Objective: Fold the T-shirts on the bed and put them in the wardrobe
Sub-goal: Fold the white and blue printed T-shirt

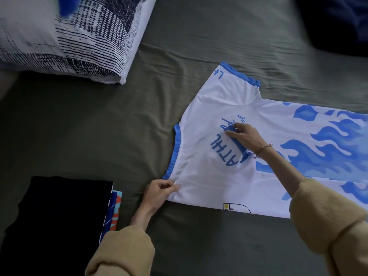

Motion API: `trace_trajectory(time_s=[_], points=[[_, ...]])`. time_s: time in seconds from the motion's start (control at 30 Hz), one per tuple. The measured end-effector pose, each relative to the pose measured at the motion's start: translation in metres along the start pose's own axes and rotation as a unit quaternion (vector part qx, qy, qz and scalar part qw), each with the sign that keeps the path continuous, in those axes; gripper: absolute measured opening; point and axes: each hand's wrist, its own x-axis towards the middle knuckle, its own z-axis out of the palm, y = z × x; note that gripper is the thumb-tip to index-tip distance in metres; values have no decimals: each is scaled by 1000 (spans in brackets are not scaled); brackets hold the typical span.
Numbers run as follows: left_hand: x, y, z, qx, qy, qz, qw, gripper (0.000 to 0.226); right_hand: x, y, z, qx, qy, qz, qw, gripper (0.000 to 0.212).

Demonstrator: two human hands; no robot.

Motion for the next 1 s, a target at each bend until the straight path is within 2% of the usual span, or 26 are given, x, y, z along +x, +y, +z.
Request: trace_trajectory(time_s=[0.23, 0.37, 0.43, 0.53, 0.67, 0.73, 0.87, 1.0], points=[[0, 1, 0, -23, -6, -3, 1000, 19, 24, -20, 16, -33, 103, -83, 991, 23], [0, 3, 0, -24, -4, -2, 1000, 27, 21, -22, 26, -23, 79, -80, 993, 24], [0, 2, 1, -20, 6, 1, 1000, 27, 12, -15, 27, -54, 78, -67, 993, 35], [-1, 2, 2, -9, 27, 7, 1000, 17, -4, 3, 26, -101, 137, -33, 985, 40], [-1, 0, 4, -6, 37, 15, 999, 17, -12, 29, 26, -201, 136, 75, 967, 46], [0, -1, 3, -5, 40, 14, 999, 16, -7, 36, 25, -220, 128, 63, 965, 40], [1, -3, 4, 2, 46, 21, 999, 16, 4, 35, 26, -185, 91, -38, 978, 26], [-2, -1, 5, 5, 58, 21, 998, 21, 5, 31, 26, -121, 99, -36, 987, 17]])
